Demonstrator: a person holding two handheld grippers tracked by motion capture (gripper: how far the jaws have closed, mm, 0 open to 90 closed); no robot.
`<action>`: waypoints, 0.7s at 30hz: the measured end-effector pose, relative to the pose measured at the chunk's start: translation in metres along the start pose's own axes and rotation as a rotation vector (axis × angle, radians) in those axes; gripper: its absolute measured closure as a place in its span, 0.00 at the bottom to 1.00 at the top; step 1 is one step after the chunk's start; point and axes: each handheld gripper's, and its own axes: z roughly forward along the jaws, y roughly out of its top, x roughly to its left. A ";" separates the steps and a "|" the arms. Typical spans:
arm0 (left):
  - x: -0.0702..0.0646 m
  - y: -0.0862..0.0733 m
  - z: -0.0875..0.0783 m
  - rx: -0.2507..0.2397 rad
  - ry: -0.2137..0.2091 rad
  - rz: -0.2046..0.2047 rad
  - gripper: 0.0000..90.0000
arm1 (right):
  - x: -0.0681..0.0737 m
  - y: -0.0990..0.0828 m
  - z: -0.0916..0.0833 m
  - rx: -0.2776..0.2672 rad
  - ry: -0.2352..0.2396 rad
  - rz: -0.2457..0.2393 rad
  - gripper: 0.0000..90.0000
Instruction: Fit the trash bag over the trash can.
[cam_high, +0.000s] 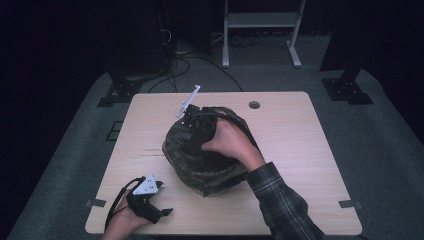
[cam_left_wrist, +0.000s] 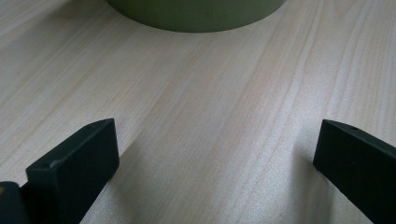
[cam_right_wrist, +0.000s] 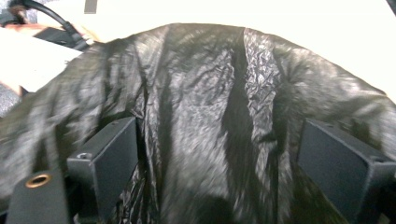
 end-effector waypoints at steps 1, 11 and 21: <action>0.000 0.000 0.000 0.000 0.000 0.000 0.00 | 0.000 0.000 0.000 0.000 0.000 0.000 0.13; 0.000 0.000 0.000 -0.001 -0.002 0.002 0.00 | -0.002 0.004 0.036 0.063 0.034 0.004 0.11; 0.000 0.000 0.000 0.000 -0.003 0.004 0.00 | 0.001 -0.005 -0.007 -0.061 -0.003 0.001 0.11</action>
